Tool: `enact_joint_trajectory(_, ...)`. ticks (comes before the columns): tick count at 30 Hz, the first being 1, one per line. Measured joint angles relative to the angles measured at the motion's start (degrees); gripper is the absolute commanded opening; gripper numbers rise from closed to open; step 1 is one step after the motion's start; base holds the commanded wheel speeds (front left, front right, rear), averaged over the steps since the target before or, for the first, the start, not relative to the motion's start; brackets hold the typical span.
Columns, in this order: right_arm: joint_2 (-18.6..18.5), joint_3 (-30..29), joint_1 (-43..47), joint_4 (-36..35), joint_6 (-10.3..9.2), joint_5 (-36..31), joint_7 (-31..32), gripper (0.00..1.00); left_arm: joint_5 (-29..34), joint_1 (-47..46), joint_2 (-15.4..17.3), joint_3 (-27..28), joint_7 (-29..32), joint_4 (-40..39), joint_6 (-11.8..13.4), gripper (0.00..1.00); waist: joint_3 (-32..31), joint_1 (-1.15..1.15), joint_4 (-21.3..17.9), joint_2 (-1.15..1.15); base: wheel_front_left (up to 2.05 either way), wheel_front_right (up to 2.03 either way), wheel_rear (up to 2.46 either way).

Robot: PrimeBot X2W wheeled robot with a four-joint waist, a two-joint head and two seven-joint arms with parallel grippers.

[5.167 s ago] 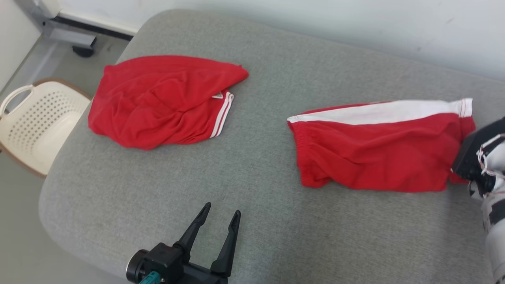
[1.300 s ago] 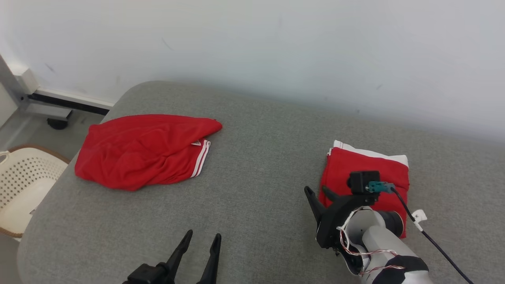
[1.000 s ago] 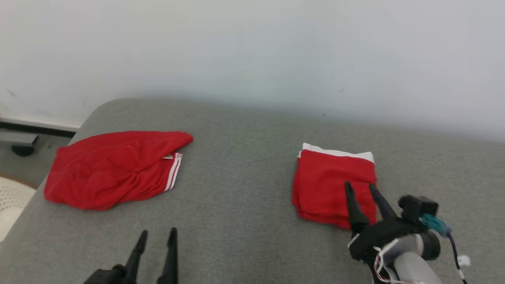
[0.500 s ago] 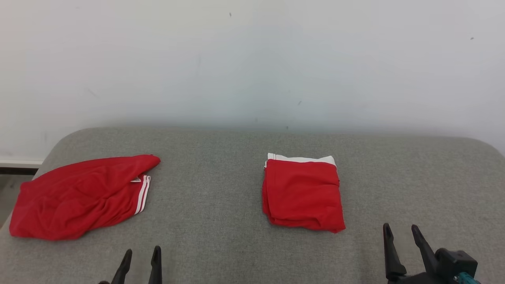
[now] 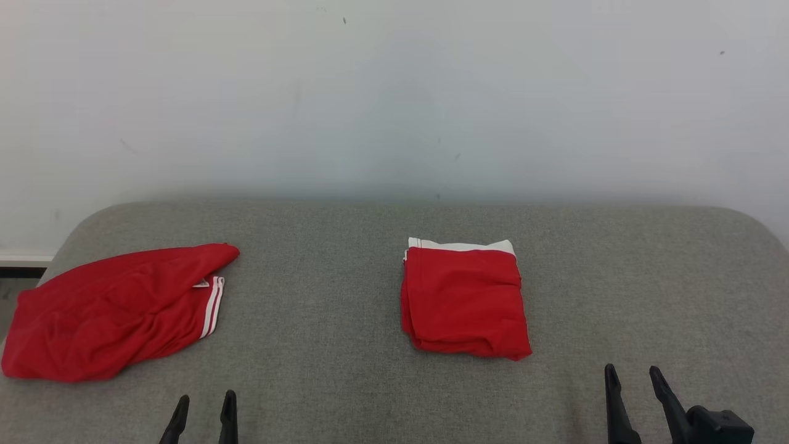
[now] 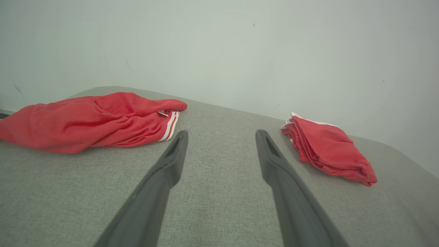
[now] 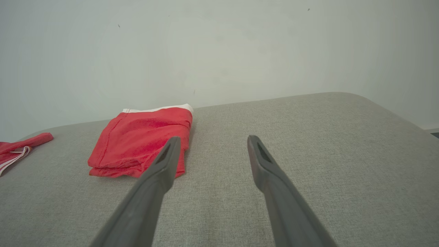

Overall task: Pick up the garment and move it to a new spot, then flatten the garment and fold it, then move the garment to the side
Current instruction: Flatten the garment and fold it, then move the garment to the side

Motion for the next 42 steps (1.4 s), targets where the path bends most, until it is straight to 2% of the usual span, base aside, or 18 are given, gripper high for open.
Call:
enact_joint_trajectory(7,0.0,0.04,-0.02,-0.54,0.0,0.52,0.46,1.0,2.2,0.01,-0.41,0.14,0.0,-0.04,-0.07,1.0,-0.01,0.0,-0.1,0.0,0.0,0.0,0.0)
enact_joint_trajectory(23,0.0,-0.19,-0.09,-0.03,0.0,2.74,0.41,1.0,2.54,-0.56,-0.02,0.0,0.0,3.42,-0.32,1.0,0.39,0.0,0.16,0.0,0.0,0.0,0.0)
enact_joint_trajectory(31,0.0,-0.19,-0.74,-0.09,0.0,1.35,1.83,1.0,2.33,-1.59,0.03,-0.59,0.0,4.21,-0.32,1.0,0.83,0.0,1.49,0.0,0.0,0.0,0.0)
enact_joint_trajectory(35,0.04,0.58,-4.39,0.49,0.0,0.31,8.55,1.0,2.21,-2.53,0.01,-1.07,0.0,4.83,-0.31,1.0,1.34,0.0,2.36,0.0,0.0,0.0,0.0)
enact_joint_trajectory(38,-0.03,0.55,-9.95,3.12,0.0,-2.72,19.0,1.0,2.25,-3.13,0.03,-2.04,0.79,4.77,-0.31,1.0,1.92,0.0,2.94,0.01,0.0,0.0,0.0)
enact_joint_trajectory(42,0.07,0.68,-18.03,8.05,0.0,-0.74,33.66,1.0,2.37,-4.87,-0.15,-2.91,3.14,3.56,0.08,1.0,2.78,0.0,4.47,0.01,0.0,0.0,0.0)
